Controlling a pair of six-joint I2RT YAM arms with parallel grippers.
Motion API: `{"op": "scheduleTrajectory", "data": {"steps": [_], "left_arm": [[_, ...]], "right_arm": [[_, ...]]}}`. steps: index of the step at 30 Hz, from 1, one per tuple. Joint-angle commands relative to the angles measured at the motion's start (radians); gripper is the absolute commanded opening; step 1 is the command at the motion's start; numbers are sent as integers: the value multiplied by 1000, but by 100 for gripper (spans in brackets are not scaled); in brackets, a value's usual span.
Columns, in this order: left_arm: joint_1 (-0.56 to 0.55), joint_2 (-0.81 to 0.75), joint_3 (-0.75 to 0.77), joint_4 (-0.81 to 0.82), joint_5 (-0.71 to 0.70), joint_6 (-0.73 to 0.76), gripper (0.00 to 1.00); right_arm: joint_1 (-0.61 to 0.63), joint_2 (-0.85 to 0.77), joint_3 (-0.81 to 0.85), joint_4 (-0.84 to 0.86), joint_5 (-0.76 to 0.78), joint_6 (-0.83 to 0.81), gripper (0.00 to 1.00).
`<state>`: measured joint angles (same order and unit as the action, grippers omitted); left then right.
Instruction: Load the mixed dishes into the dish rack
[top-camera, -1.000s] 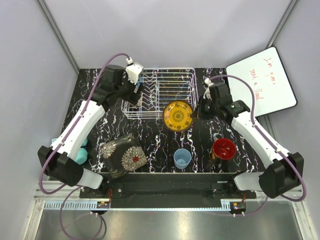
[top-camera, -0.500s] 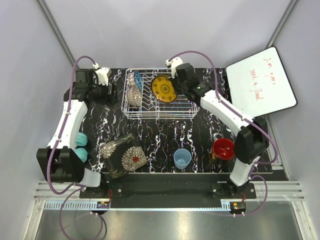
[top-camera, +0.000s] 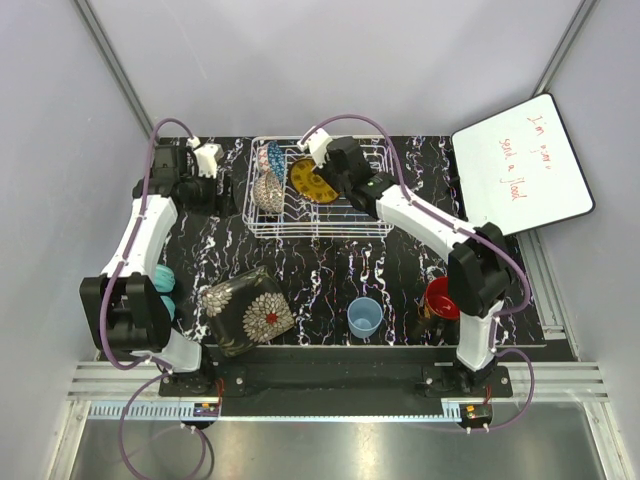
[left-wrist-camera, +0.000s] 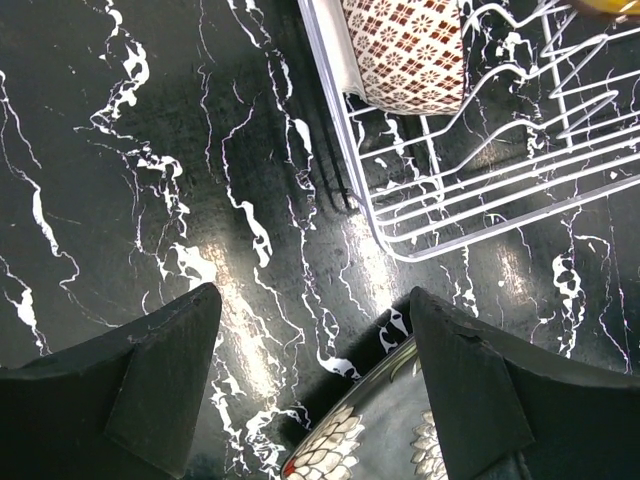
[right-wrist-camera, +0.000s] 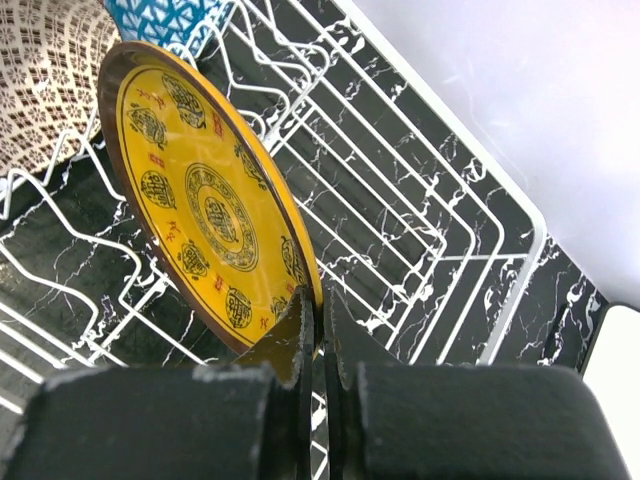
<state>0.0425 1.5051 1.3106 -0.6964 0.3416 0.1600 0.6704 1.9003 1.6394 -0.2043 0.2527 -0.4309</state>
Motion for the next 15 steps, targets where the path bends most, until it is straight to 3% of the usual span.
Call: {"op": "scheduleTrajectory", "data": {"steps": [1, 15], "left_arm": [[5, -9, -4, 55, 39, -4, 79], [8, -19, -34, 72, 2, 16, 78]], "right_arm": [[17, 28, 79, 72, 25, -26, 0], [113, 85, 28, 71, 17, 23, 0]]}}
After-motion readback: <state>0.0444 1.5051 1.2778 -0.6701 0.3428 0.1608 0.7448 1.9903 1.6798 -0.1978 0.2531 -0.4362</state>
